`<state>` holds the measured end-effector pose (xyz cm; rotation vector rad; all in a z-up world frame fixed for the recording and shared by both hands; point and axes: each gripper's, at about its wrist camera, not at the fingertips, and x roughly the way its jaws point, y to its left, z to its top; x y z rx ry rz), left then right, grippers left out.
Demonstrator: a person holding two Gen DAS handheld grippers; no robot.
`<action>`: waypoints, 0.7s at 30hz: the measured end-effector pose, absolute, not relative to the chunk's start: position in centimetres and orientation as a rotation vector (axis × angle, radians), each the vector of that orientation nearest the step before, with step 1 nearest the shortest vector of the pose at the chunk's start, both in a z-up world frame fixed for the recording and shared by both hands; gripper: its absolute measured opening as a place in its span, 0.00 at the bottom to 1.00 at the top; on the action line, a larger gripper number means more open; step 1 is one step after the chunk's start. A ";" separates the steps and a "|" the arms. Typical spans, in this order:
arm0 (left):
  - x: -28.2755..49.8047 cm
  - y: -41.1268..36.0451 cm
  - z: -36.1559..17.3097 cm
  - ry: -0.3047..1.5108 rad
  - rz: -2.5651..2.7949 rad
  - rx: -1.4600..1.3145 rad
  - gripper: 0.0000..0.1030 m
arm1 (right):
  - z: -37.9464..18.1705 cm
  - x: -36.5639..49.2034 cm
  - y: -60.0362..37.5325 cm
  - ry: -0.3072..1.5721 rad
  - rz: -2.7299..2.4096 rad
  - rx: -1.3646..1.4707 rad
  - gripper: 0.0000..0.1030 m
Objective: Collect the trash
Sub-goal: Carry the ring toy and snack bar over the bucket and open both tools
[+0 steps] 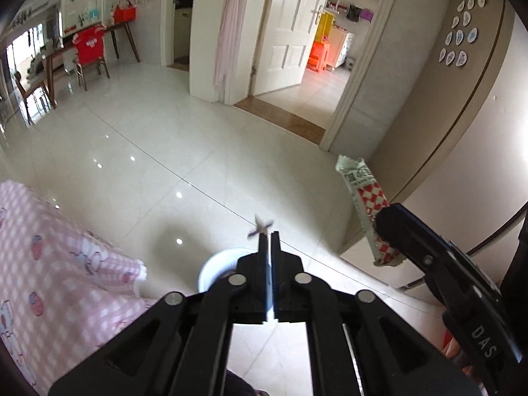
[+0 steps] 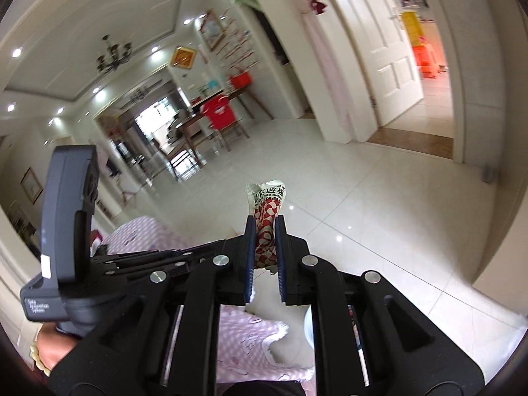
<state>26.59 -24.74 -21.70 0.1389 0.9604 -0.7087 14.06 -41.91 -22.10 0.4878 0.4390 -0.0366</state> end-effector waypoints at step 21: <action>26.3 -23.1 -21.2 0.934 -0.608 0.153 0.63 | -23.4 13.8 -42.9 0.465 -0.039 0.500 0.11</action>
